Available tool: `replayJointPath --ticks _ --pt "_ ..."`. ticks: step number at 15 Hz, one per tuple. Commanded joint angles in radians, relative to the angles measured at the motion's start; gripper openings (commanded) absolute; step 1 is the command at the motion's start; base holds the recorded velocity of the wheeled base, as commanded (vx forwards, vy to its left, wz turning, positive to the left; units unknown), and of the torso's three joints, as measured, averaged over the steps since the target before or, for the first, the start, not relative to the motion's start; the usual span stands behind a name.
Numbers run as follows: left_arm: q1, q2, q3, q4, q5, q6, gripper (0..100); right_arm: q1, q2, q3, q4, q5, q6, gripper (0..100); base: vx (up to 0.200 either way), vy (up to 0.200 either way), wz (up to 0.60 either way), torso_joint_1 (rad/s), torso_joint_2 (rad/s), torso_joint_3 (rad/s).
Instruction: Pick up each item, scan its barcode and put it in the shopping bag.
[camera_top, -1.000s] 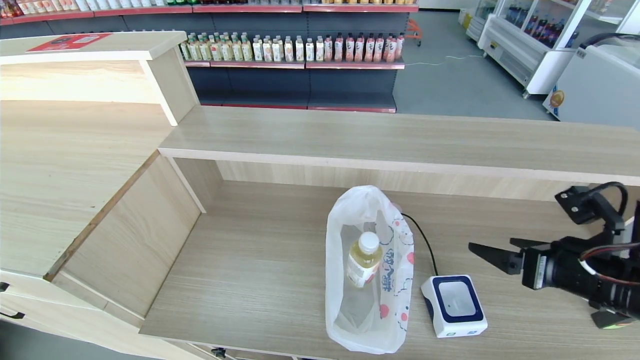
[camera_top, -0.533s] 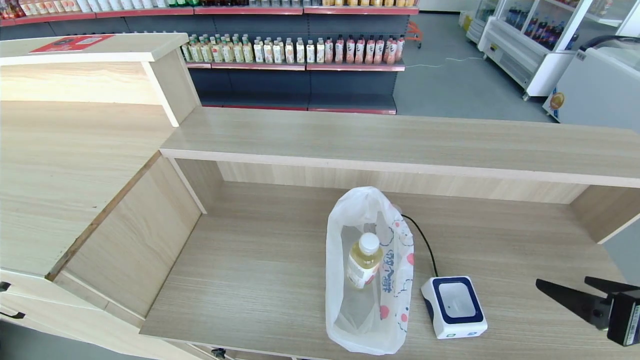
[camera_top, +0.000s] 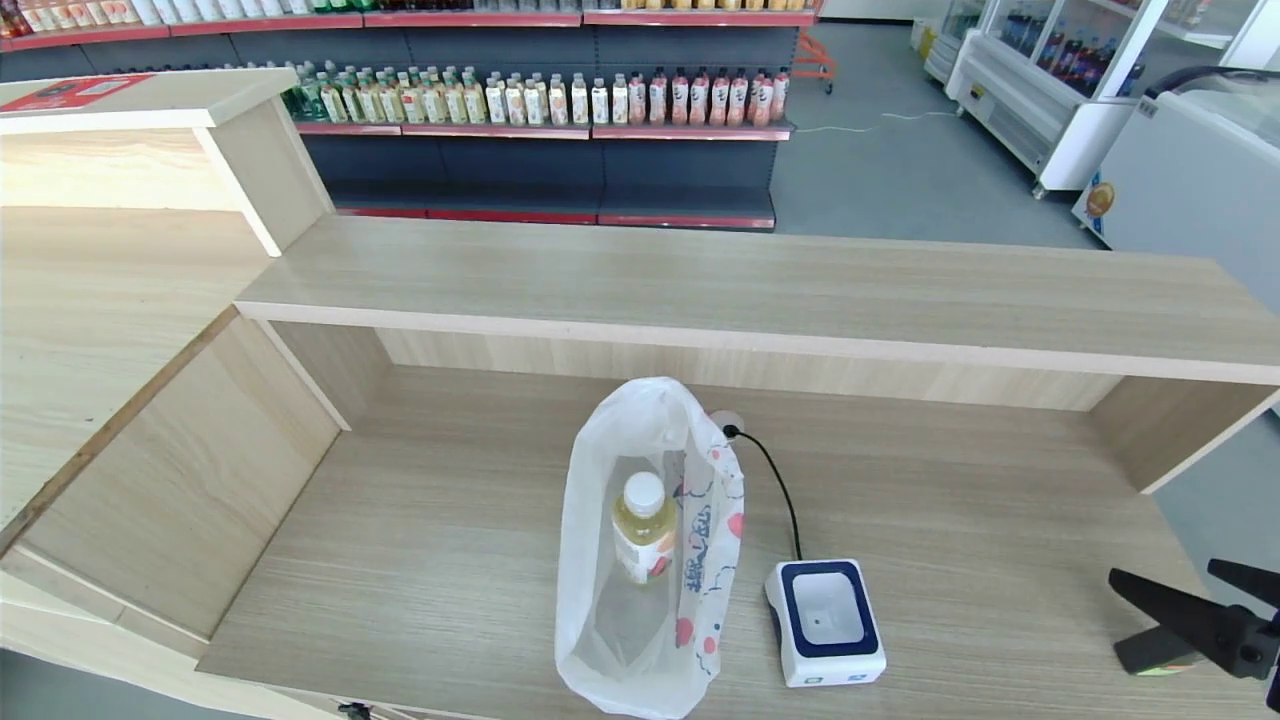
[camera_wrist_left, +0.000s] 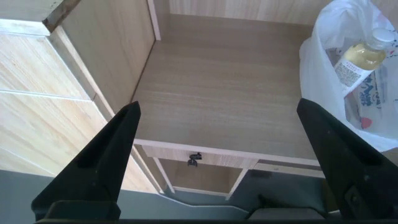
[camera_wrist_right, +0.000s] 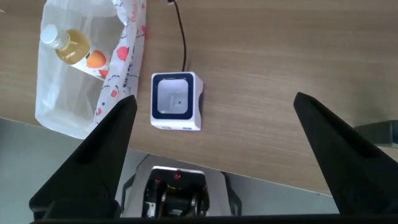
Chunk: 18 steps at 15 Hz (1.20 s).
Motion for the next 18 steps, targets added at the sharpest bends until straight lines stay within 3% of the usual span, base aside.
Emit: replayJointPath --ticks 1,10,13,18 --pt "0.000 0.000 0.000 -0.002 0.000 -0.004 100 0.000 -0.012 -0.001 0.012 0.000 0.000 100 0.000 0.000 0.00 0.000 0.00 0.000" --pt "0.000 0.000 0.000 0.000 0.000 0.002 100 -0.030 -0.021 -0.004 0.082 -0.001 -0.083 100 -0.200 0.000 0.00 0.001 0.00 0.001" --pt "0.000 0.000 0.000 0.000 0.000 0.014 100 -0.032 -0.011 -0.017 0.084 -0.001 -0.085 100 0.000 0.000 0.00 0.000 0.00 0.000" --pt "0.000 0.000 0.000 0.000 0.002 0.020 100 -0.128 0.046 -0.020 0.118 -0.001 -0.215 100 0.000 -0.200 0.00 0.007 0.00 0.006"
